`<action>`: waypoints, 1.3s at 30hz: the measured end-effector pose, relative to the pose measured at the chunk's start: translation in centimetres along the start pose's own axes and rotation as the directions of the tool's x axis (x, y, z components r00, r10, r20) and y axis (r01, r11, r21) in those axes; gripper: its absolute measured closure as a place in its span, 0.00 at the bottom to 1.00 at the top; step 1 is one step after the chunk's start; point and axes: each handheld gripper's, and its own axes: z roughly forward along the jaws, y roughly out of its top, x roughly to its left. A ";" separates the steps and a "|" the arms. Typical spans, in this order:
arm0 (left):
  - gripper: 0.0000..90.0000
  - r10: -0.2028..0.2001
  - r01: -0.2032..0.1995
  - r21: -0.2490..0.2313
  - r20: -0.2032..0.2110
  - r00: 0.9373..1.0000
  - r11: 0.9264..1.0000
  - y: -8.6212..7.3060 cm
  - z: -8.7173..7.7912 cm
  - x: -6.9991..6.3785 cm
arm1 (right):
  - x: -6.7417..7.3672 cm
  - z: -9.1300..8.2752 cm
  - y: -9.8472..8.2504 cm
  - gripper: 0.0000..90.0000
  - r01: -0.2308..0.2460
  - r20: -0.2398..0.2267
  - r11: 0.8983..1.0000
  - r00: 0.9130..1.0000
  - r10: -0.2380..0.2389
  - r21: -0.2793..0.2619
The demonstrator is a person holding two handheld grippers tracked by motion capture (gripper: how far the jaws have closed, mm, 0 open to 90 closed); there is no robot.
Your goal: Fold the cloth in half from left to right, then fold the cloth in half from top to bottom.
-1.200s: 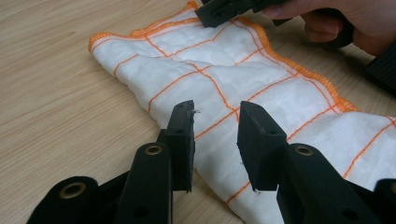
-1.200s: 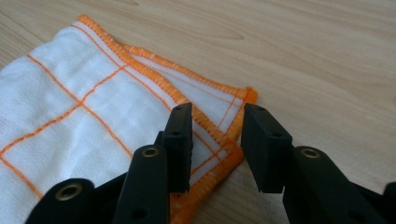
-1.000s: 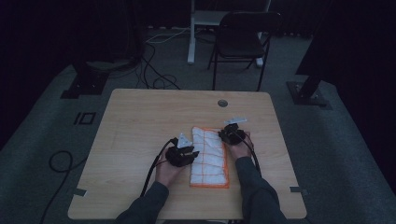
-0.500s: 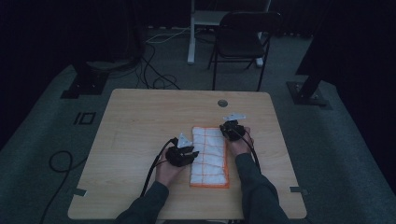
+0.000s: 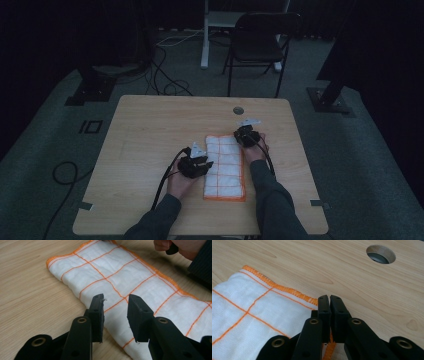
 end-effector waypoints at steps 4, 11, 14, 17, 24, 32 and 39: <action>0.74 -0.006 0.006 0.000 -0.008 1.000 1.000 0.0 0.1 0.4 | 0.0 -0.2 0.0 0.87 -0.013 0.018 1.000 1.000 0.013 -0.008; 0.73 -0.017 0.017 -0.002 -0.027 0.999 1.000 0.1 0.1 1.0 | -0.2 -1.2 -0.1 0.80 -0.019 -0.004 0.999 1.000 0.019 -0.026; 0.73 -0.023 0.023 -0.006 -0.035 0.999 1.000 0.1 0.0 1.3 | -0.2 -1.5 -0.4 0.79 -0.024 -0.006 0.999 1.000 0.024 -0.024; 0.72 -0.030 0.029 -0.011 -0.044 0.999 1.000 0.2 0.1 1.6 | -0.4 -1.8 -0.8 0.77 -0.032 -0.004 0.999 0.999 0.032 -0.016; 0.72 -0.040 0.039 -0.013 -0.051 0.998 0.999 0.3 0.3 2.1 | -0.8 -2.2 -1.4 0.76 -0.053 -0.005 0.998 0.999 0.053 -0.017; 0.71 -0.055 0.053 -0.021 -0.059 0.997 0.998 0.7 0.6 2.8 | -0.6 -2.3 -1.7 0.75 -0.058 -0.021 0.998 0.998 0.058 -0.024; 0.70 -0.086 0.085 -0.022 -0.092 0.992 0.996 1.8 1.8 4.1 | -0.4 -2.3 -1.7 0.73 -0.066 -0.025 0.998 0.998 0.065 -0.021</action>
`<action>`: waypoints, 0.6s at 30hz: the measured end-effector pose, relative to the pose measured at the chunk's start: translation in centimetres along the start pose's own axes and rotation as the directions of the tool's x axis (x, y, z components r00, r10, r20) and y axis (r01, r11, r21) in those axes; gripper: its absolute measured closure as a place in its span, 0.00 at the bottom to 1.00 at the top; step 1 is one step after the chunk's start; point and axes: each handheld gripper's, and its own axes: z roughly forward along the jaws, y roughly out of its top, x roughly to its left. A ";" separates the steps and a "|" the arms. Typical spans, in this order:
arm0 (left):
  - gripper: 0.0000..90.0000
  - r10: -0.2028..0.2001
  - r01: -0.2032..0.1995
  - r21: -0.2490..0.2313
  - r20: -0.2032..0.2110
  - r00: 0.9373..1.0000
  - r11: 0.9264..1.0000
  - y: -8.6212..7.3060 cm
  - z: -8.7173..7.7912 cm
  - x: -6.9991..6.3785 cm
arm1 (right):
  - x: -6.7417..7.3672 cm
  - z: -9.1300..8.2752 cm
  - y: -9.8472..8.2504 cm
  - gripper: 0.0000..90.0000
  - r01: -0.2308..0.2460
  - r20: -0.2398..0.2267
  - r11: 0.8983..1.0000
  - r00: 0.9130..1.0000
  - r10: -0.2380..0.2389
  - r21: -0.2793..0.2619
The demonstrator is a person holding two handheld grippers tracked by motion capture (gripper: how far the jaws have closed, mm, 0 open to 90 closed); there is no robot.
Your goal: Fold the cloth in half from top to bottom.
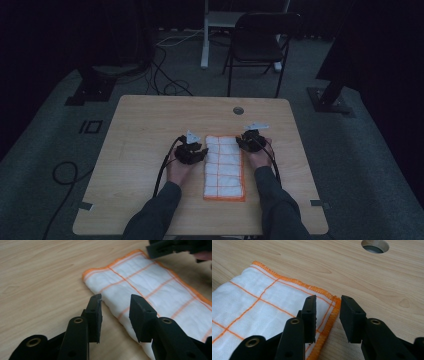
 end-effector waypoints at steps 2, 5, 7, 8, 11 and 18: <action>0.69 -0.013 0.013 0.003 -0.013 1.000 1.000 0.2 0.4 0.4 | 0.0 0.0 0.0 0.73 -0.005 -0.001 1.000 1.000 0.005 0.004; 0.69 -0.025 0.026 0.009 -0.019 0.999 1.000 0.3 0.8 0.8 | 0.0 0.1 -0.1 0.72 -0.008 -0.001 1.000 1.000 0.008 0.008; 0.68 -0.047 0.047 0.020 -0.021 0.999 0.999 0.4 1.5 1.1 | 0.1 0.1 -0.4 0.70 -0.022 -0.005 1.000 1.000 0.022 0.020; 0.68 -0.055 0.055 0.017 -0.019 0.998 0.998 0.4 1.7 1.2 | 0.2 0.0 -0.5 0.69 -0.020 -0.008 1.000 1.000 0.020 0.021; 0.66 -0.064 0.065 0.020 -0.018 0.998 0.998 0.5 2.2 1.1 | 0.3 -0.1 -0.7 0.66 -0.035 -0.012 0.999 0.999 0.036 0.026; 0.63 -0.080 0.081 0.036 -0.035 0.996 0.996 1.1 3.5 1.0 | 0.4 -0.6 -1.2 0.63 -0.074 -0.015 0.997 0.997 0.075 0.037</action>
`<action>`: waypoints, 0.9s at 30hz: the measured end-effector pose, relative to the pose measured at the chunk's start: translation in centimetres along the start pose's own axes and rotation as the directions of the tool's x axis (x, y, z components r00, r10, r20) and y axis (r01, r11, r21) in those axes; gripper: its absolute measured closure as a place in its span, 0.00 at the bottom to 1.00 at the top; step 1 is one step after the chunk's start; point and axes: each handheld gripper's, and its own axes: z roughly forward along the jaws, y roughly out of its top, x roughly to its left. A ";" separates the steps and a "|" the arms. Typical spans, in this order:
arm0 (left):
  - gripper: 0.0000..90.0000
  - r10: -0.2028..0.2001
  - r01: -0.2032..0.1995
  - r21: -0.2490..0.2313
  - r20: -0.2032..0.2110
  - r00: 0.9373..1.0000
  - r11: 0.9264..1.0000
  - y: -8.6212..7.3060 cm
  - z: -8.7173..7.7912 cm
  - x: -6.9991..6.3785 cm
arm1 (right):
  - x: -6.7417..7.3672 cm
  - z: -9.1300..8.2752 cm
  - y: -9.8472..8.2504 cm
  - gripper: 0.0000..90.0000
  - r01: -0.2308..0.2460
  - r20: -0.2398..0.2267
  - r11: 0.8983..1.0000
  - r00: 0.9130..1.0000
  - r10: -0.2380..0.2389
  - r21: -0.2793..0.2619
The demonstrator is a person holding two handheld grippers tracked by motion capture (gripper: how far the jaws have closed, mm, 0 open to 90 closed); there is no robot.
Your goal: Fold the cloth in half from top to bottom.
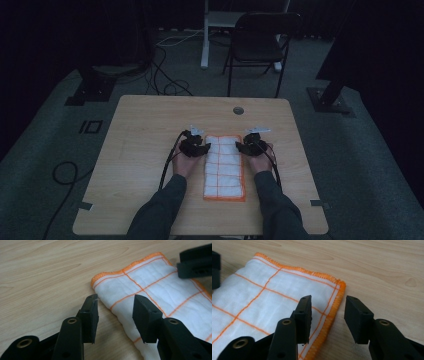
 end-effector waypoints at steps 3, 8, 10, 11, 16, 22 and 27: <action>0.63 -0.009 0.009 0.021 -0.006 1.000 1.000 0.0 0.6 0.1 | 0.2 0.3 -0.3 0.62 0.003 0.003 1.000 1.000 -0.003 0.021; 0.63 -0.023 0.023 0.053 -0.009 1.000 0.998 0.0 1.2 0.2 | 0.4 0.6 -0.4 0.62 -0.011 -0.002 1.000 1.000 0.011 0.023; 0.63 -0.027 0.028 0.063 -0.004 1.000 0.998 -0.1 1.3 0.3 | 0.4 0.6 -0.3 0.62 -0.010 -0.002 1.000 1.000 0.010 0.027; 0.63 -0.035 0.035 0.062 -0.001 0.999 0.997 -0.1 1.3 0.3 | 0.4 0.6 -0.3 0.63 -0.010 -0.001 0.999 1.000 0.010 0.031; 0.69 -0.037 0.037 0.060 -0.005 0.999 0.998 -0.1 1.4 0.2 | 0.9 0.6 -0.3 0.74 0.026 -0.005 0.999 1.000 -0.025 0.036; 0.94 -0.037 0.036 0.062 0.027 0.999 0.997 -0.1 1.7 -0.3 | 1.2 0.7 -0.2 0.90 0.041 -0.035 0.998 0.999 -0.040 0.040; 0.97 -0.030 0.028 0.063 0.036 0.999 0.998 0.2 1.5 -0.1 | 1.6 0.7 0.0 0.94 0.090 -0.012 0.995 0.996 -0.089 0.044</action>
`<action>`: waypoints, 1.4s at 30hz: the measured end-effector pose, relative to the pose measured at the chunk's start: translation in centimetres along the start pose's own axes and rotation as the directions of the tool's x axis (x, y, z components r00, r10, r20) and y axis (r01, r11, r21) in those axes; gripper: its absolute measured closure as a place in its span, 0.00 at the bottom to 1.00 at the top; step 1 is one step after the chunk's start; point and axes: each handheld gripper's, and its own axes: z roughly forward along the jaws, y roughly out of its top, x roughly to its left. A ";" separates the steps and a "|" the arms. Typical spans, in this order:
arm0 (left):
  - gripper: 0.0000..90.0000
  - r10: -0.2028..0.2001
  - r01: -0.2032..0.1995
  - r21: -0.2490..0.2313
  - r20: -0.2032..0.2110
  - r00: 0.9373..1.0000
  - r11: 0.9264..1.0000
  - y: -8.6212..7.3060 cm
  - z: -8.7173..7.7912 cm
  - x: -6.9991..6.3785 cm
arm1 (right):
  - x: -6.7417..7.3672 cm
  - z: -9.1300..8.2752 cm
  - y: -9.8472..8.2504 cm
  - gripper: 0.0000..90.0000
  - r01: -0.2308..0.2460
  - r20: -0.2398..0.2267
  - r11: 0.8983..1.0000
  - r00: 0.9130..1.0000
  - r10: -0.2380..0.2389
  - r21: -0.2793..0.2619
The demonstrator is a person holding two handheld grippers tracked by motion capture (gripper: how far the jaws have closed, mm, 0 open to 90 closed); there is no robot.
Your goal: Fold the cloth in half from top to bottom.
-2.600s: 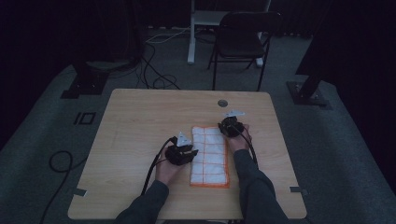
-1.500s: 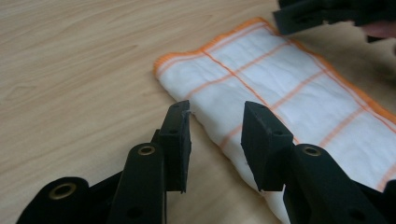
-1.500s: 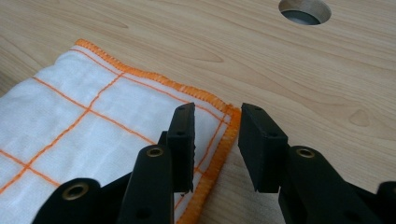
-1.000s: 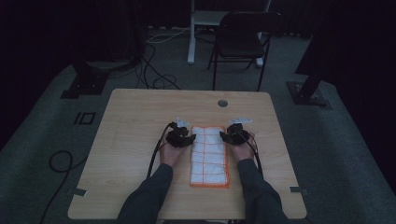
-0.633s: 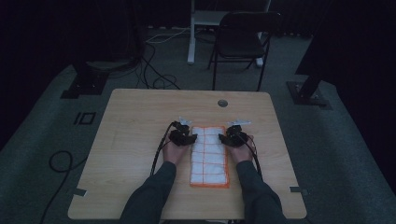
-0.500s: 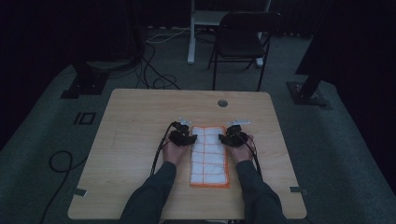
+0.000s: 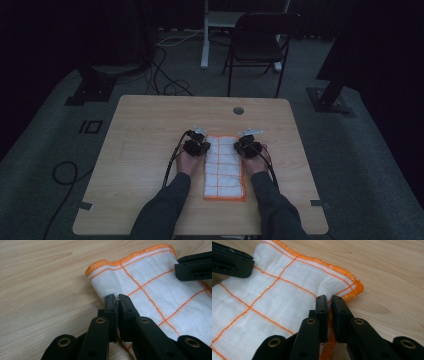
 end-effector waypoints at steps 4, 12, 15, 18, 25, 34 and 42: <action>0.97 -0.004 0.004 -0.018 0.006 1.000 1.000 0.3 -0.4 0.3 | -0.1 -0.2 0.3 0.94 0.005 0.004 1.000 1.000 -0.005 -0.022; 0.97 -0.001 0.001 -0.053 0.014 1.000 0.999 0.8 -1.6 0.3 | -0.1 -1.2 0.9 0.94 -0.001 0.000 0.997 1.000 0.001 -0.071; 0.97 0.012 -0.011 -0.059 0.023 1.000 0.998 0.9 -2.1 0.1 | 0.0 -1.5 1.0 0.94 0.003 -0.004 0.997 1.000 -0.003 -0.077; 0.97 0.018 -0.016 -0.070 0.030 0.999 0.997 0.8 -2.7 0.0 | 0.0 -2.2 0.8 0.94 -0.006 -0.021 0.996 1.000 0.004 -0.092; 0.97 0.045 -0.039 -0.098 0.055 0.998 0.994 0.2 -4.4 -0.7 | 0.2 -3.8 0.0 0.94 -0.018 -0.062 0.993 0.998 0.010 -0.120; 0.96 0.069 -0.059 -0.116 0.083 0.994 0.991 -1.4 -6.5 -2.0 | 1.4 -5.9 -1.2 0.94 0.032 -0.083 0.993 0.996 -0.042 -0.117; 0.96 0.092 -0.079 -0.121 0.112 0.989 0.990 -3.2 -8.1 -3.2 | 2.4 -7.4 -2.6 0.93 0.051 -0.107 0.992 0.992 -0.063 -0.113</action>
